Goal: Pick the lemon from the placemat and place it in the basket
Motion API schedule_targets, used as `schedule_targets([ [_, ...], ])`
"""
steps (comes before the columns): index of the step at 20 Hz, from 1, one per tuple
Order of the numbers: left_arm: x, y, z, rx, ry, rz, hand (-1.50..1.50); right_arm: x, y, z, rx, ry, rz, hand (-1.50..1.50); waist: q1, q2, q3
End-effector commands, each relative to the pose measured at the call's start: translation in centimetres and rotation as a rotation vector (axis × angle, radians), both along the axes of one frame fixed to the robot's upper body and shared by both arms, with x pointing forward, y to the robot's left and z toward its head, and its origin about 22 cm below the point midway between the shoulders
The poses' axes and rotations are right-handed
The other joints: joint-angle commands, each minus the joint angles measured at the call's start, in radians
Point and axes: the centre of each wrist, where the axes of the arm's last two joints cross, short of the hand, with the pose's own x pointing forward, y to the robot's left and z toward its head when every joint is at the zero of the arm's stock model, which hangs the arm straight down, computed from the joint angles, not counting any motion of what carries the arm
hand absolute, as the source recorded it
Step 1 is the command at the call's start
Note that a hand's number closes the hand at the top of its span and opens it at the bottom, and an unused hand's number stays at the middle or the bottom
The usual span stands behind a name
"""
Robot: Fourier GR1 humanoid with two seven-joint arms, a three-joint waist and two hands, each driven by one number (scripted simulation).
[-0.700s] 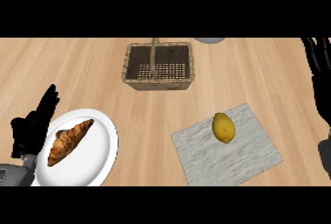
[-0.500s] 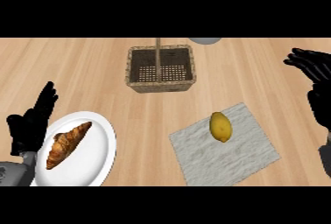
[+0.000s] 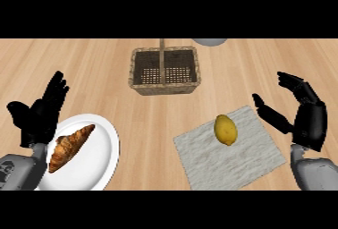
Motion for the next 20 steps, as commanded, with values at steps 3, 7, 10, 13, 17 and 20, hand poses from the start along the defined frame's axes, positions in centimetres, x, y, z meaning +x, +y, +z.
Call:
schedule_targets([
  [3, 0.3, 0.3, 1.0, 0.001, 0.001, 0.006, 0.00, 0.6, -0.3, -1.4, -0.146, 0.088, -0.380, -1.50, -0.003, -0.010, -0.006],
  [7, 0.5, 0.1, 0.9, 0.011, 0.021, 0.026, 0.00, 0.8, -1.6, 1.1, -0.234, 0.310, -0.367, -1.50, -0.030, -0.017, -0.009],
  [10, -0.4, 0.4, -0.1, 0.009, 0.023, 0.032, 0.00, -0.7, -1.8, 0.0, -0.349, 0.603, -0.255, -1.50, -0.027, -0.020, -0.012],
  [13, 0.4, 0.4, 0.9, 0.005, 0.020, 0.040, 0.00, -0.8, 0.0, 1.2, -0.397, 0.807, -0.146, -1.50, -0.029, -0.019, -0.010],
  [17, -0.4, 0.4, 0.4, 0.009, 0.018, 0.037, 0.00, -1.4, 1.6, 6.9, -0.434, 0.934, -0.064, -1.50, -0.031, -0.026, -0.005],
  [20, -0.6, 0.3, -0.7, -0.001, 0.032, 0.038, 0.00, -3.4, 4.0, 10.7, -0.407, 0.968, -0.033, -1.50, -0.033, -0.016, -0.002],
])
